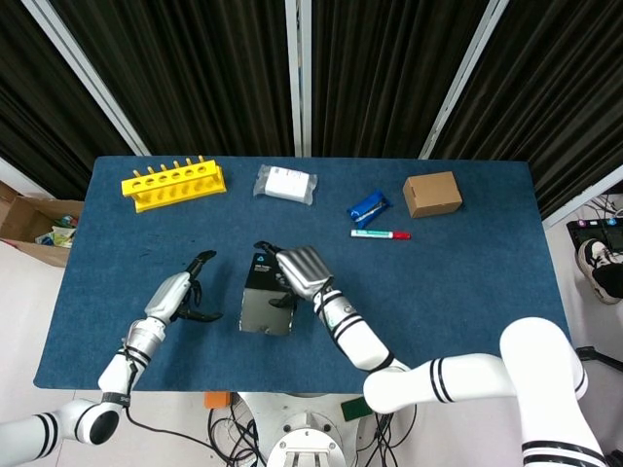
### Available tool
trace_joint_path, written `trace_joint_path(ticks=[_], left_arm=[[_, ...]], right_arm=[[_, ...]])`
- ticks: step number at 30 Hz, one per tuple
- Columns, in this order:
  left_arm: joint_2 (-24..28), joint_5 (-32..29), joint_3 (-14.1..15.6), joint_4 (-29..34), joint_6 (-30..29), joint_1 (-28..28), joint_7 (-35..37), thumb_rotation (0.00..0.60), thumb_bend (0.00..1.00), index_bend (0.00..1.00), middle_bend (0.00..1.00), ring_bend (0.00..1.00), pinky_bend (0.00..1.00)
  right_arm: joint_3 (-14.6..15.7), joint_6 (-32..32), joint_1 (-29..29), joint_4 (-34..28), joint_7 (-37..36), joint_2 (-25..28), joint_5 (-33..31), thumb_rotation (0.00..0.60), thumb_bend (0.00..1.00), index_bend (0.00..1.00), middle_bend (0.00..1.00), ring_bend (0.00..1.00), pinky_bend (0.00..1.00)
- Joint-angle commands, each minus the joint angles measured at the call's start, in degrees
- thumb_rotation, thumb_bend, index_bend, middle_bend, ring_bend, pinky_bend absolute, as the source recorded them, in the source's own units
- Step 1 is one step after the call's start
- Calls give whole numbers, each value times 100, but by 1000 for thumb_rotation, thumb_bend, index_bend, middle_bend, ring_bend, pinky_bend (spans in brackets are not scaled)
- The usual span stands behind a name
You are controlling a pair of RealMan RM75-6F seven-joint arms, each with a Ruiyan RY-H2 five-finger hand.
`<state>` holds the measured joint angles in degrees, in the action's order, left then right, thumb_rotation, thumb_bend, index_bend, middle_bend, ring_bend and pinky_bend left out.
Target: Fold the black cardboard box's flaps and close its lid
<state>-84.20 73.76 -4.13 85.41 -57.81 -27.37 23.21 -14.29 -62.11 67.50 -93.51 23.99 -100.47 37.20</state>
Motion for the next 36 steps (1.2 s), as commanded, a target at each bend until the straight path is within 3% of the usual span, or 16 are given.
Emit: trace_joint_path(ticks=[1, 7, 12, 21, 26, 29, 32, 36], left_arm=[[92, 87, 35, 93, 15, 50, 129, 600, 56, 0, 9, 659, 905], [181, 284, 84, 143, 68, 73, 389, 599, 56, 0, 3, 658, 906], [227, 370, 60, 153, 111, 67, 627, 600, 56, 0, 0, 658, 906], [267, 522, 16, 142, 127, 41, 976, 600, 55, 0, 0, 659, 906], [229, 592, -11, 127, 71, 42, 1106, 599, 56, 0, 0, 658, 906], [247, 639, -8, 132, 51, 31, 1082, 600, 55, 0, 0, 658, 906], [267, 651, -8, 120, 10, 30, 935, 600, 55, 0, 0, 658, 906], [211, 513, -53, -18, -447, 148, -453, 600, 54, 0, 0, 656, 901]], right_arm=[[221, -329, -34, 301, 344, -383, 316, 600, 82, 223, 365, 775, 1000], [559, -600, -196, 946, 626, -856, 1027, 600, 83, 259, 382, 777, 1000], [806, -668, -420, 1426, 571, -1061, 1697, 600, 147, 312, 410, 781, 1000], [1045, -594, -739, 2436, 222, -1286, 2674, 600, 195, 417, 460, 783, 1000], [1100, -591, -829, 3117, -164, -1463, 3310, 600, 358, 579, 567, 795, 1000], [1049, -583, -899, 3262, -269, -1510, 3491, 600, 427, 602, 596, 794, 1000], [983, -661, -976, 3237, -316, -1465, 3676, 600, 435, 605, 587, 792, 1000], [883, -1037, -1165, 2860, -554, -1184, 4038, 600, 439, 606, 563, 788, 1000]])
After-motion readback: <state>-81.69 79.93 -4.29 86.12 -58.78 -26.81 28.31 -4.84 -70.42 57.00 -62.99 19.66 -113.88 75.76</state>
